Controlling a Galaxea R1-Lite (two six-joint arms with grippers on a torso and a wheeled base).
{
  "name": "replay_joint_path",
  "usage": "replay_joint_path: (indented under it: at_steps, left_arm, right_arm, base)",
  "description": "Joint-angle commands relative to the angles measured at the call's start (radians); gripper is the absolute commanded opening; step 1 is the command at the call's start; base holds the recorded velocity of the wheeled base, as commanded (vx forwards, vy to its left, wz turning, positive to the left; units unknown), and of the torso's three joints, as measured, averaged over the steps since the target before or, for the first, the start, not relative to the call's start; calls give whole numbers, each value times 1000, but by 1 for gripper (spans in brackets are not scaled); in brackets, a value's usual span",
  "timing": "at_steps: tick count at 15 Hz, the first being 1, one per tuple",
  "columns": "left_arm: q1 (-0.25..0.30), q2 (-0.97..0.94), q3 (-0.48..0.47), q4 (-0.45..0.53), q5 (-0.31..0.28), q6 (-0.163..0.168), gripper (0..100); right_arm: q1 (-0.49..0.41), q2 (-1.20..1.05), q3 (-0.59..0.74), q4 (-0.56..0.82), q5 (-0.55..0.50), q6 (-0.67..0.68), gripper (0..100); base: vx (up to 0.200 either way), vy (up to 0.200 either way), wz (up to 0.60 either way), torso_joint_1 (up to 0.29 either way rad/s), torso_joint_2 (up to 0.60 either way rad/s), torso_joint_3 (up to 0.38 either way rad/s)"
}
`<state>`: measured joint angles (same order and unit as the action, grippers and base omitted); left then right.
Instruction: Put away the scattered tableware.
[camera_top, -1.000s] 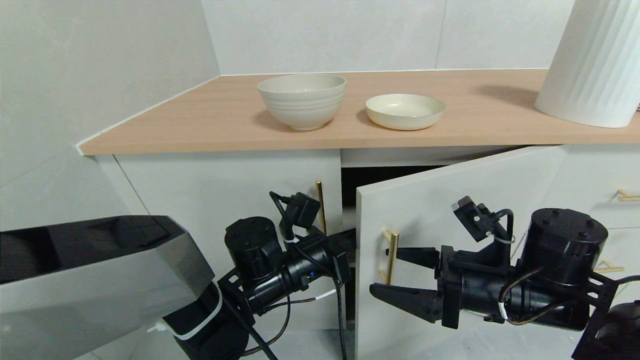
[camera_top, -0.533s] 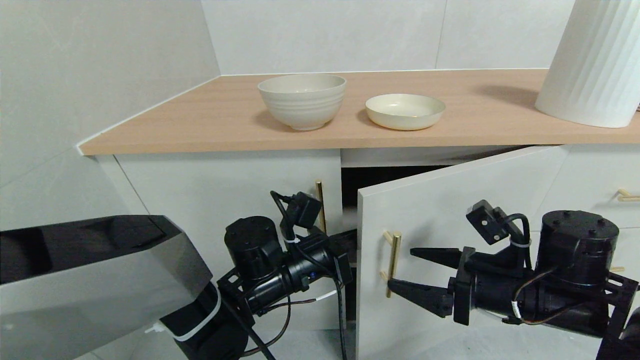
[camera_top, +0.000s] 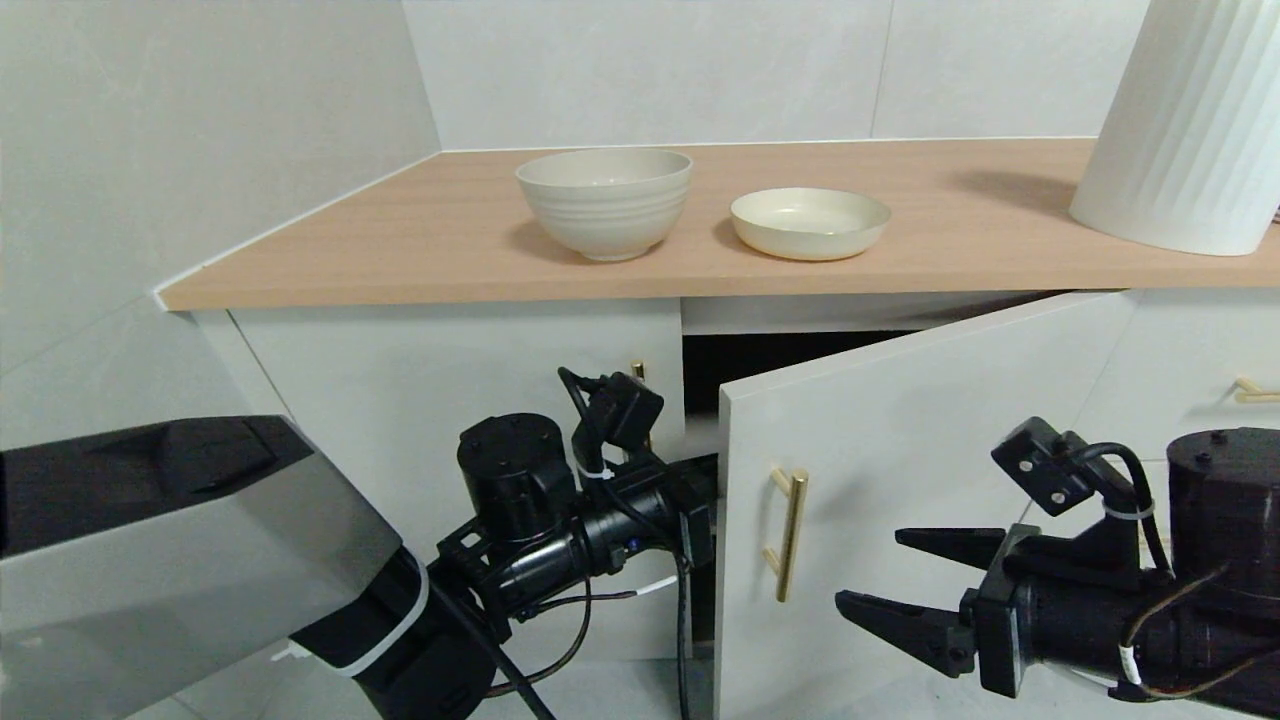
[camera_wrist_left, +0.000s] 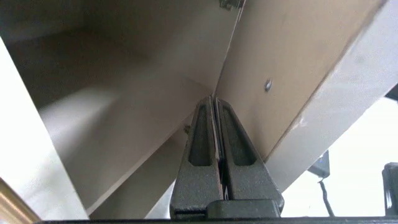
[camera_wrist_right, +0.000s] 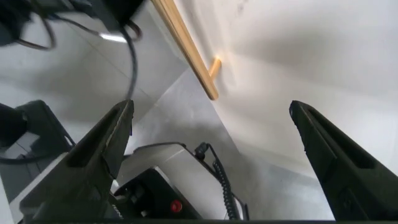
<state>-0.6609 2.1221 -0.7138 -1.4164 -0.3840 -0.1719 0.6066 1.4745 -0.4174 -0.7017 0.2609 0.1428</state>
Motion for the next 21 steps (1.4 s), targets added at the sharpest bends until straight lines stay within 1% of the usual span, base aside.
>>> replay_joint_path:
  at_steps: [1,3,4,7,10,12,14,18,19,20,21]
  left_arm:
    - [0,6,2,-1,1,3,0]
    - [-3,2,4,-10,1,3,0]
    - [-14,7,5,-29,1,3,0]
    - [-26,9,8,-36,7,3,0]
    - [-26,12,8,-36,7,3,0]
    - [-28,12,8,-36,7,3,0]
    - [-29,24,5,-39,7,3,0]
    - [-42,58,4,-53,7,3,0]
    - [-43,71,-1,-64,8,3,0]
    - [-43,81,-30,-65,8,3,0]
    - [-43,81,-69,-46,8,2,0]
  right_arm:
    - [2,-28,0,1,0,0,100]
    - [4,-28,3,4,1,-9,100]
    - [4,-22,6,5,1,-23,100]
    - [4,-29,5,60,1,-52,100]
    - [18,-29,8,67,3,-61,100]
    - [21,-39,8,108,3,-83,100]
    - [21,-57,5,151,6,-112,100]
    - [45,-63,8,160,6,-114,100]
    - [53,-68,8,160,6,-114,100]
    - [58,-69,8,172,6,-114,100]
    - [67,-71,6,195,5,-114,100]
  base:
    - [0,0,0,0,0,0]
    - [0,0,0,0,0,0]
    - [0,0,0,0,0,0]
    - [0,0,0,0,0,0]
    - [-200,0,0,7,2,1]
    - [-200,0,0,0,5,5]
    - [0,0,0,0,0,0]
    - [0,0,0,0,0,0]
    - [0,0,0,0,0,0]
    - [0,0,0,0,0,0]
    - [0,0,0,0,0,0]
